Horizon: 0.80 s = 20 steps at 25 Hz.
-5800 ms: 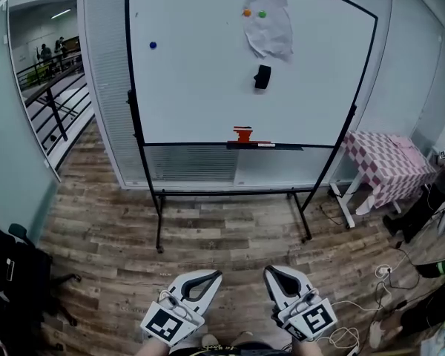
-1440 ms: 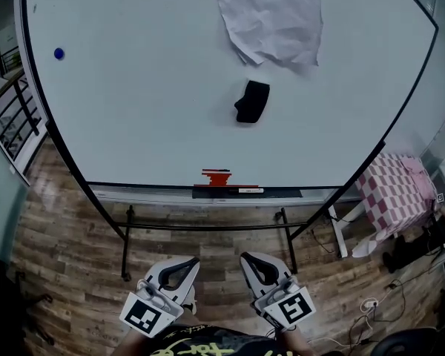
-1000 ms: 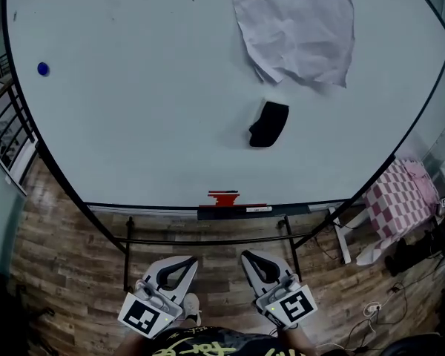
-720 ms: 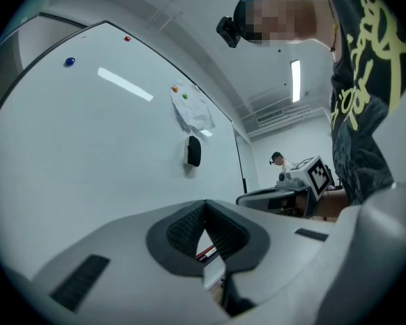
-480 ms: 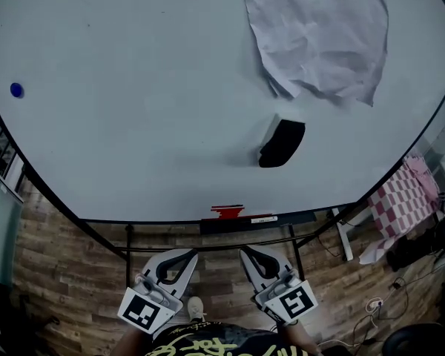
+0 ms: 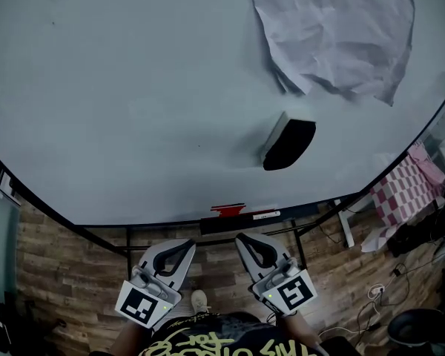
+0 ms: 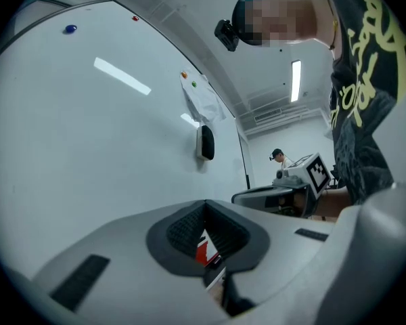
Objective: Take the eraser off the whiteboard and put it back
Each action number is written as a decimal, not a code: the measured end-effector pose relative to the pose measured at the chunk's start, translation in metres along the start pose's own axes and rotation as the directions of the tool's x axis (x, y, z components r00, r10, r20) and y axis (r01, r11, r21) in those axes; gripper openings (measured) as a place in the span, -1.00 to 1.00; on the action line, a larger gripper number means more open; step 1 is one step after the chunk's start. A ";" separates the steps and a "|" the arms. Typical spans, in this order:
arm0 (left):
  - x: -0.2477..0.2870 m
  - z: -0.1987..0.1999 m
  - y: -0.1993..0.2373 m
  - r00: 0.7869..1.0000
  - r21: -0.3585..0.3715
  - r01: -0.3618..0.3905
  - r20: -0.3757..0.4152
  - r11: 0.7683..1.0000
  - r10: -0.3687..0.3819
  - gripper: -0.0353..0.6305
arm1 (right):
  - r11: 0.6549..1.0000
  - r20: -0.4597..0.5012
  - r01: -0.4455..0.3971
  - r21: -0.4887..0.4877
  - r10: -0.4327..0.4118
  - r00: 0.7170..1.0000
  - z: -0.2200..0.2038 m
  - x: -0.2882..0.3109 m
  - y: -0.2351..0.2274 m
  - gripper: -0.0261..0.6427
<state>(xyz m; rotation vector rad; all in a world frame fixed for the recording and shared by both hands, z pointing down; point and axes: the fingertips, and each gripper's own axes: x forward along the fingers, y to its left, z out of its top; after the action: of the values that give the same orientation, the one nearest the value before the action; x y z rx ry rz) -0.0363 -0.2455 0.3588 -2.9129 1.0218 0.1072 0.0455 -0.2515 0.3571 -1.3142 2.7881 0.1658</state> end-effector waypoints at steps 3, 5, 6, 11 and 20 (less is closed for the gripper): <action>0.002 -0.001 0.003 1.000 -0.009 -0.006 -0.006 1.000 0.006 -0.88 | 1.000 0.002 -0.005 0.005 0.005 1.000 0.002 0.004 -0.001 -0.89; 0.004 -0.002 0.003 1.000 -0.016 -0.012 -0.013 1.000 0.011 -0.88 | 1.000 -0.001 -0.011 0.006 0.011 1.000 0.003 0.004 -0.002 -0.89; 0.004 -0.002 0.003 1.000 -0.017 -0.014 -0.016 1.000 0.014 -0.88 | 1.000 -0.004 -0.014 0.007 0.014 1.000 0.003 0.004 -0.003 -0.89; 0.009 -0.001 0.001 0.999 -0.018 -0.033 -0.016 0.999 0.033 -0.88 | 0.999 -0.006 -0.035 0.014 0.036 0.999 0.004 0.005 -0.006 -0.89; 0.013 0.001 -0.006 0.999 -0.019 -0.050 -0.008 0.999 0.050 -0.88 | 0.999 -0.010 -0.046 0.015 0.046 0.999 0.007 0.001 -0.013 -0.89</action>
<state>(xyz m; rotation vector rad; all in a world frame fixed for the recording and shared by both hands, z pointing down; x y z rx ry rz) -0.0225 -0.2494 0.3572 -2.9077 1.1019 0.1084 0.0551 -0.2595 0.3495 -1.2521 2.8240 0.1413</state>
